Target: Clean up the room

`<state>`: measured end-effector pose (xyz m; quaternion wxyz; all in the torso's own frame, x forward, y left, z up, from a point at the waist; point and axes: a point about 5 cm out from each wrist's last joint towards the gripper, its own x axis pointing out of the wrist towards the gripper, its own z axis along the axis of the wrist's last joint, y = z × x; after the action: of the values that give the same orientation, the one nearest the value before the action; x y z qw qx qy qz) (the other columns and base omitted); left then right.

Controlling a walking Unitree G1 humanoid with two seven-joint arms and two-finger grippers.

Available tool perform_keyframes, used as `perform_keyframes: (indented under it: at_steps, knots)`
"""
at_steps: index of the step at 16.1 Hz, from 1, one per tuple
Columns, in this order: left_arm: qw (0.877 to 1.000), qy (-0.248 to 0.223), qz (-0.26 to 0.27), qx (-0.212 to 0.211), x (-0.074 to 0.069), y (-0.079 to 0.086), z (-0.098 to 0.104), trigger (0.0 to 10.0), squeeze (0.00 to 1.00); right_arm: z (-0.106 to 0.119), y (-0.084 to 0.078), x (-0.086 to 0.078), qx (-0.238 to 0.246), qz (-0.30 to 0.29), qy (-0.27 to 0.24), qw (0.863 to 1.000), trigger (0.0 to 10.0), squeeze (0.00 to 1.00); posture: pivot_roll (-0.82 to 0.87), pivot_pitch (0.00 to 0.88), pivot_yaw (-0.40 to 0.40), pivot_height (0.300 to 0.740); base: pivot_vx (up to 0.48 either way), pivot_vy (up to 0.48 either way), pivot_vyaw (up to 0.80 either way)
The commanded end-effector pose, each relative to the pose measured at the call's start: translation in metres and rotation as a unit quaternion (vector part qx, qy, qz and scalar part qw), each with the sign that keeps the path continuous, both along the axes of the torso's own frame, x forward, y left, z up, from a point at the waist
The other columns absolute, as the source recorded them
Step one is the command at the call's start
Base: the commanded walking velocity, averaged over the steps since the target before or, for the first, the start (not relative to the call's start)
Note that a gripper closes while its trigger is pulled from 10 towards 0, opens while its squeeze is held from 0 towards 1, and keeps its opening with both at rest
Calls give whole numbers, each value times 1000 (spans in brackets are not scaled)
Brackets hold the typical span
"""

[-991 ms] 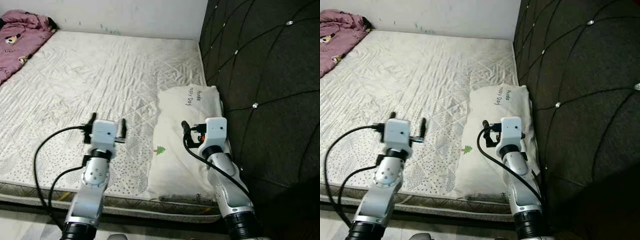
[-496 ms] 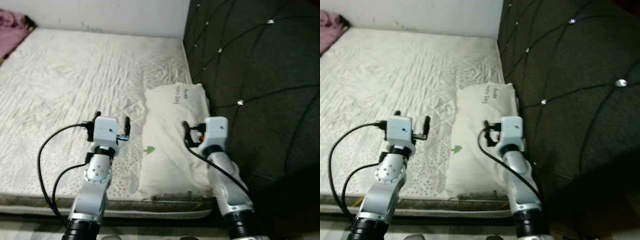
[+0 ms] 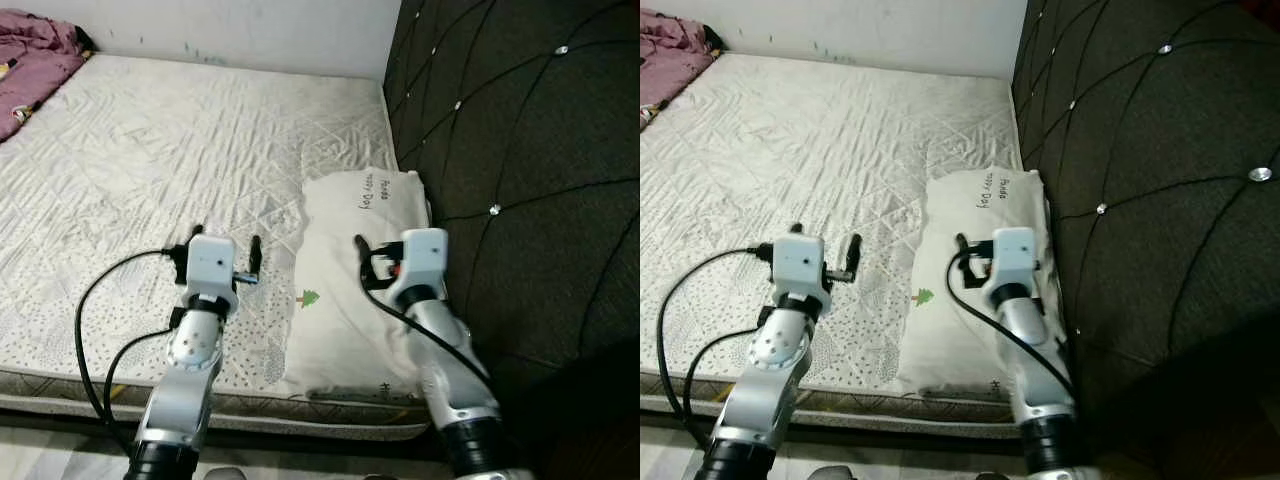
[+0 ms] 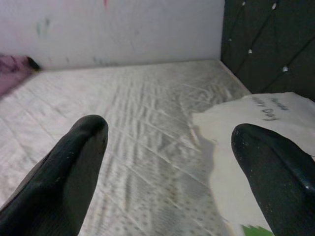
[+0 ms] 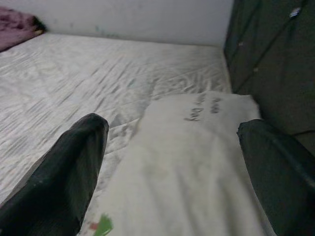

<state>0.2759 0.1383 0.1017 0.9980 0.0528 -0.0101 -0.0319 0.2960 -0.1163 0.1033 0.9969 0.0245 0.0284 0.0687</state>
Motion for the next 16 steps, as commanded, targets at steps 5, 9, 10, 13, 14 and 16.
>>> perform_keyframes:
  at_steps: [5, 9, 10, 13, 14, 16]
  knots:
    - [999, -31, 22, -18, -5, 9, 9, 10000, 0, 4, -18, -5, -24, -38, -35, 998, 10000, 0, 92, 0, -21, 740, 0, 0, 0]
    - [999, -8, 22, -38, -18, 20, 1, 10000, 0, 6, -42, -15, -17, -100, -43, 994, 10000, 0, 87, 0, 9, 740, 0, 0, 0]
    - [999, -3, 27, -37, -19, 22, 0, 10000, 0, 7, -46, -17, -19, -110, -46, 993, 10000, 0, 76, 0, 23, 740, 0, 0, 0]
    - [999, 7, 15, -32, -11, 21, -2, 10000, 0, 9, -60, -18, -46, -160, -57, 984, 10000, 0, 76, 0, 24, 740, 0, 0, 0]
    - [999, 4, 12, -31, -8, 20, -1, 10000, 0, 7, -58, -16, -51, -157, -46, 985, 10000, 0, 76, 0, 24, 740, 0, 0, 0]
    - [999, 5, 12, -32, -7, 20, -1, 10000, 0, 6, -55, -15, -35, -153, -39, 987, 10000, 0, 76, 0, 16, 740, 0, 0, -800]
